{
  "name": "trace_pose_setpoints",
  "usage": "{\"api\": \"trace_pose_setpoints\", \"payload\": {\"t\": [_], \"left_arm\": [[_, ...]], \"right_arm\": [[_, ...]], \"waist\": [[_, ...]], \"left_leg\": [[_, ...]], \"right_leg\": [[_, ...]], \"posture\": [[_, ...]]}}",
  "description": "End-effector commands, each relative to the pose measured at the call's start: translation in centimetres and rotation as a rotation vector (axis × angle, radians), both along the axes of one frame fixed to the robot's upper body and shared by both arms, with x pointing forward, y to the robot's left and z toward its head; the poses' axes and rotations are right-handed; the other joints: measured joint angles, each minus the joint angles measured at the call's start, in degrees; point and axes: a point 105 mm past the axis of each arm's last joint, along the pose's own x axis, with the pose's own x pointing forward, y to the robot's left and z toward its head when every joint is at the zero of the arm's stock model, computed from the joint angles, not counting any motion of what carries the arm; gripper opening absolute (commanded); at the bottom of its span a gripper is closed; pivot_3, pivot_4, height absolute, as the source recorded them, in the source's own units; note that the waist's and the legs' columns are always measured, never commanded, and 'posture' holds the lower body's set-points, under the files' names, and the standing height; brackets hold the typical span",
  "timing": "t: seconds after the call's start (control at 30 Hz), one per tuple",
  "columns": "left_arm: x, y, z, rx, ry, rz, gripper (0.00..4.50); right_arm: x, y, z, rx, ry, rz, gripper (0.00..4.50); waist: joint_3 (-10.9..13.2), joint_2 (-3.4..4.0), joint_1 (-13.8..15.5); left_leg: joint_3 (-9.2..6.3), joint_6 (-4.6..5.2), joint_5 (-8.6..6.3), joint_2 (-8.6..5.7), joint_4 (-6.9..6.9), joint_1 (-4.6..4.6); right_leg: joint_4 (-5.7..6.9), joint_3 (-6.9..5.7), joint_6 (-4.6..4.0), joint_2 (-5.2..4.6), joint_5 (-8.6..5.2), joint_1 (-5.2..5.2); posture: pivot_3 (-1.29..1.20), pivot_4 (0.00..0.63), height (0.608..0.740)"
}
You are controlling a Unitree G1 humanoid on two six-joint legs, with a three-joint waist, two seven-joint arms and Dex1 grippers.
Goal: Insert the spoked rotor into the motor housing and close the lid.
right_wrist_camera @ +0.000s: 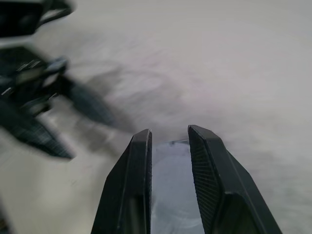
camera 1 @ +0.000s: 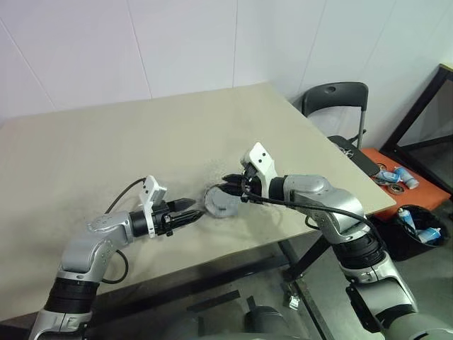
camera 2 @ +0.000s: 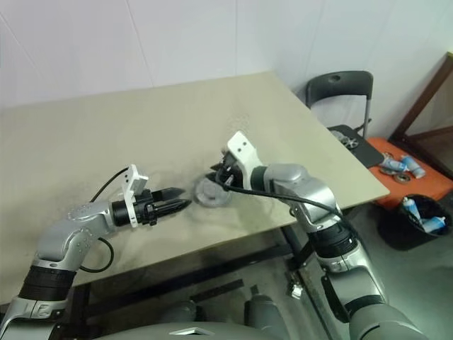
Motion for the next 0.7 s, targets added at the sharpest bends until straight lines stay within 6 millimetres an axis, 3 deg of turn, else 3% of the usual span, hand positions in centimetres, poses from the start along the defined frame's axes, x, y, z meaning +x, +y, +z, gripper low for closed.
{"api": "trace_pose_setpoints", "payload": {"t": [0.03, 0.4, 0.6, 0.7], "left_arm": [[0.4, 0.3, 1.0, 0.008, -0.053, 0.009, 2.70], [0.3, 0.4, 1.3, 0.008, -0.059, 0.020, 2.70], [0.5, 0.0, 2.1, -0.026, -0.061, 0.014, 2.70], [0.7, 0.0, 2.1, -0.017, -0.066, 0.013, 2.70]], "right_arm": [[-0.3, 0.3, 1.7, 0.019, -0.017, 0.072, 1.21], [1.3, -1.1, 3.3, 0.116, -0.022, -0.012, 1.21], [-1.3, -0.9, 0.7, 0.071, 0.090, 0.062, 3.04], [0.2, -0.9, -0.1, 0.081, 0.073, -0.029, 3.04]], "waist": [[0.0, 0.00, 0.0], [0.0, -0.02, 0.0], [0.0, -0.04, 0.0], [0.0, -0.04, -0.3]], "left_leg": [[0.00, 0.00, 0.00, 0.00, 0.02, -0.01], [-0.01, 0.00, 0.00, 0.00, 0.09, 0.00], [-0.01, 0.00, 0.00, 0.00, 0.10, -0.01], [-0.01, 0.00, 0.00, 0.02, 0.21, 0.00]], "right_leg": [[0.00, 0.00, 0.01, 0.00, 0.01, 0.00], [0.09, 0.00, 0.01, -0.01, 0.03, 0.00], [0.09, 0.00, 0.01, -0.02, 0.03, 0.00], [0.17, 0.00, -0.01, 0.02, 0.05, 0.00]], "posture": [[0.00, 0.000, 0.740], [0.00, 0.000, 0.740], [0.00, 0.000, 0.740], [0.00, 0.000, 0.740]]}}
